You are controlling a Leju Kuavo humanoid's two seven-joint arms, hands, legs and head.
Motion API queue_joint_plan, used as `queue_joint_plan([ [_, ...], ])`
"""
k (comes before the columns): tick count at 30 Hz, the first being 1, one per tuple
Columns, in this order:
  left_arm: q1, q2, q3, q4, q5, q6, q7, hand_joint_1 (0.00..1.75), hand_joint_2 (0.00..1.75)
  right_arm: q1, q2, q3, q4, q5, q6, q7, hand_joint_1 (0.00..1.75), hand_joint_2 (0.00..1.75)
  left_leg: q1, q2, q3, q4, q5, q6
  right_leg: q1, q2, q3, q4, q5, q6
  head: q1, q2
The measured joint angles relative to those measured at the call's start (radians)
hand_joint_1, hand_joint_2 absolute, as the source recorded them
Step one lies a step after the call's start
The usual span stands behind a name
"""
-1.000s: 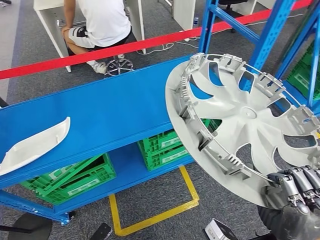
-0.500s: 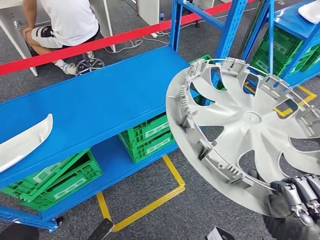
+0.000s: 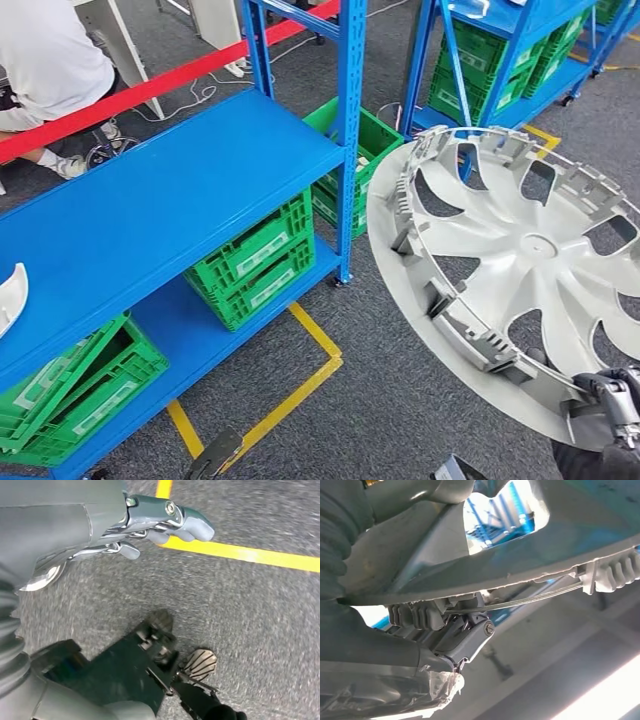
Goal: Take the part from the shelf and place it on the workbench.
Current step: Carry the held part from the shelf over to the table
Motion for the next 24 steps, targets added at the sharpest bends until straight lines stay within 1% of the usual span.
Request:
queue_joint_plan([
  [1,0.001,0.000,-0.001,0.000,0.000,0.000,0.000,0.00,1.75,0.000,0.002,-0.002,-0.001,0.000,0.000,0.000,1.75,1.75,0.001,-0.027,-0.028,0.062,-0.035,-0.002,0.000,0.011,-0.004,0.000,0.002,-0.003,-0.001,0.000],
  [2,0.002,-0.001,-0.001,0.000,0.000,0.000,0.000,0.00,1.75,-0.001,0.003,-0.004,-0.001,0.000,0.000,-0.001,1.75,1.75,0.002,-0.041,-0.061,0.131,-0.066,-0.002,0.000,0.024,-0.009,0.000,0.005,-0.006,-0.002,0.000],
  [3,0.004,-0.001,-0.001,0.000,-0.001,0.000,0.000,0.00,1.75,0.000,0.004,-0.006,-0.001,0.000,0.000,-0.001,1.75,1.75,0.002,-0.046,-0.089,0.189,-0.087,-0.002,0.000,0.037,-0.013,0.000,0.008,-0.007,-0.002,0.000],
  [4,0.006,0.000,-0.001,0.000,-0.001,0.000,0.000,0.00,1.75,0.001,0.004,-0.008,-0.001,0.000,0.000,-0.003,1.75,1.75,0.002,-0.047,-0.105,0.217,-0.087,-0.001,0.000,0.051,-0.016,0.001,0.010,-0.006,-0.002,0.000],
  [5,0.007,0.000,-0.002,0.000,-0.004,-0.001,0.001,0.00,1.75,0.002,0.006,-0.010,-0.001,0.000,0.000,-0.007,1.75,1.75,0.002,-0.049,-0.104,0.208,-0.068,0.001,0.000,0.066,-0.019,0.001,0.013,-0.004,-0.002,0.000],
  [6,0.006,-0.001,-0.003,0.000,-0.007,-0.001,0.003,0.00,1.75,0.004,0.009,-0.012,-0.002,0.000,0.000,-0.013,1.75,1.75,0.003,-0.053,-0.084,0.163,-0.032,0.003,0.000,0.081,-0.020,0.001,0.016,-0.001,-0.003,0.000],
  [7,0.005,-0.002,-0.005,0.000,-0.012,-0.002,0.006,0.00,1.75,0.008,0.013,-0.014,-0.004,0.000,0.000,-0.020,1.75,1.75,0.004,-0.068,-0.054,0.097,0.008,0.006,-0.001,0.094,-0.021,0.001,0.018,0.003,-0.003,0.000],
  [8,0.003,-0.003,-0.007,0.000,-0.017,-0.002,0.010,0.00,1.75,0.012,0.018,-0.016,-0.008,0.000,0.000,-0.028,1.75,1.75,0.007,-0.090,-0.023,0.029,0.038,0.008,-0.001,0.106,-0.024,0.004,0.020,0.007,-0.003,0.000],
  [9,0.001,-0.005,-0.010,0.000,-0.022,-0.001,0.014,0.00,1.75,0.015,0.024,-0.019,-0.013,0.000,0.000,-0.034,1.75,1.75,0.009,-0.109,-0.001,-0.020,0.054,0.009,-0.001,0.116,-0.029,0.006,0.023,0.012,-0.002,0.000],
  [10,0.001,-0.007,-0.014,0.000,-0.025,-0.001,0.019,0.00,1.75,0.019,0.029,-0.022,-0.019,0.000,0.000,-0.040,1.75,1.75,0.010,-0.123,0.009,-0.048,0.059,0.010,-0.001,0.125,-0.034,0.007,0.027,0.018,-0.002,0.000],
  [11,0.000,-0.009,-0.017,0.000,-0.029,0.000,0.023,0.00,1.75,0.022,0.033,-0.025,-0.025,0.000,0.000,-0.044,1.75,1.75,0.009,-0.124,0.011,-0.056,0.057,0.012,-0.002,0.135,-0.040,0.006,0.031,0.025,-0.003,0.000],
  [12,-0.001,-0.011,-0.020,0.000,-0.033,0.001,0.025,0.00,1.75,0.027,0.038,-0.028,-0.030,0.000,0.000,-0.047,1.75,1.75,0.009,-0.115,0.009,-0.057,0.058,0.016,-0.005,0.146,-0.045,0.003,0.036,0.032,-0.002,0.000],
  [13,-0.003,-0.013,-0.022,0.000,-0.036,0.001,0.028,0.00,1.75,0.032,0.041,-0.032,-0.035,0.000,0.000,-0.050,1.75,1.75,0.009,-0.103,0.009,-0.059,0.062,0.022,-0.007,0.141,-0.051,0.004,0.035,0.037,-0.003,0.000],
  [14,-0.006,-0.015,-0.025,0.000,-0.041,0.000,0.030,0.00,1.75,0.036,0.044,-0.035,-0.040,0.000,0.000,-0.052,1.75,1.75,0.010,-0.092,0.009,-0.062,0.066,0.029,-0.007,0.122,-0.061,0.019,0.025,0.042,0.000,0.000],
  [15,-0.008,-0.017,-0.027,0.000,-0.046,-0.001,0.034,0.00,1.75,0.039,0.046,-0.039,-0.043,0.000,0.000,-0.054,1.75,1.75,0.011,-0.079,0.009,-0.065,0.069,0.035,-0.007,0.092,-0.080,0.056,0.003,0.045,0.004,0.000],
  [16,-0.010,-0.018,-0.030,0.000,-0.052,-0.001,0.041,0.00,1.75,0.042,0.048,-0.042,-0.046,0.000,0.000,-0.055,1.75,1.75,0.010,-0.065,0.009,-0.066,0.070,0.039,-0.006,0.057,-0.106,0.113,-0.029,0.049,0.007,0.000],
  [17,-0.009,-0.018,-0.034,0.000,-0.058,-0.002,0.048,0.00,1.75,0.044,0.049,-0.046,-0.049,0.000,0.000,-0.055,1.75,1.75,0.009,-0.051,0.008,-0.066,0.070,0.041,-0.006,0.032,-0.138,0.186,-0.063,0.052,0.010,0.000],
  [18,-0.008,-0.018,-0.038,0.000,-0.063,-0.001,0.055,0.00,1.75,0.048,0.050,-0.049,-0.051,0.000,0.000,-0.054,1.75,1.75,0.007,-0.035,0.008,-0.065,0.070,0.042,-0.006,0.019,-0.165,0.251,-0.089,0.055,0.010,0.000],
  [19,-0.007,-0.018,-0.042,0.000,-0.067,-0.001,0.061,0.00,1.75,0.053,0.050,-0.053,-0.053,0.000,0.000,-0.052,1.75,1.75,0.006,-0.019,0.008,-0.065,0.069,0.043,-0.006,0.013,-0.180,0.290,-0.100,0.056,0.010,0.000],
  [20,-0.008,-0.019,-0.045,0.000,-0.070,-0.002,0.065,0.00,1.75,0.058,0.051,-0.058,-0.055,0.000,0.000,-0.050,1.75,1.75,0.004,-0.004,0.008,-0.065,0.068,0.043,-0.005,0.010,-0.175,0.290,-0.094,0.056,0.010,0.000],
  [21,-0.011,-0.020,-0.048,0.000,-0.073,-0.004,0.068,0.00,1.75,0.064,0.052,-0.062,-0.057,0.000,0.000,-0.049,1.75,1.75,0.003,0.009,0.009,-0.065,0.068,0.042,-0.005,0.005,-0.146,0.246,-0.071,0.054,0.010,0.000],
  [22,-0.013,-0.021,-0.051,0.000,-0.075,-0.007,0.071,0.00,1.75,0.070,0.052,-0.066,-0.060,0.000,0.000,-0.048,1.75,1.75,0.002,0.021,0.011,-0.065,0.066,0.041,-0.003,-0.010,-0.100,0.173,-0.042,0.051,0.011,0.000],
  [23,-0.016,-0.022,-0.052,0.000,-0.077,-0.010,0.074,0.00,1.75,0.074,0.053,-0.069,-0.063,0.000,0.000,-0.048,1.75,1.75,-0.001,0.031,0.012,-0.064,0.063,0.037,0.002,-0.030,-0.056,0.099,-0.021,0.047,0.011,0.000],
  [24,-0.018,-0.022,-0.053,0.000,-0.079,-0.013,0.076,0.00,1.75,0.077,0.054,-0.071,-0.066,0.000,0.000,-0.047,1.75,1.75,-0.003,0.040,0.014,-0.063,0.061,0.033,0.005,-0.045,-0.021,0.042,-0.006,0.041,0.009,0.000],
])
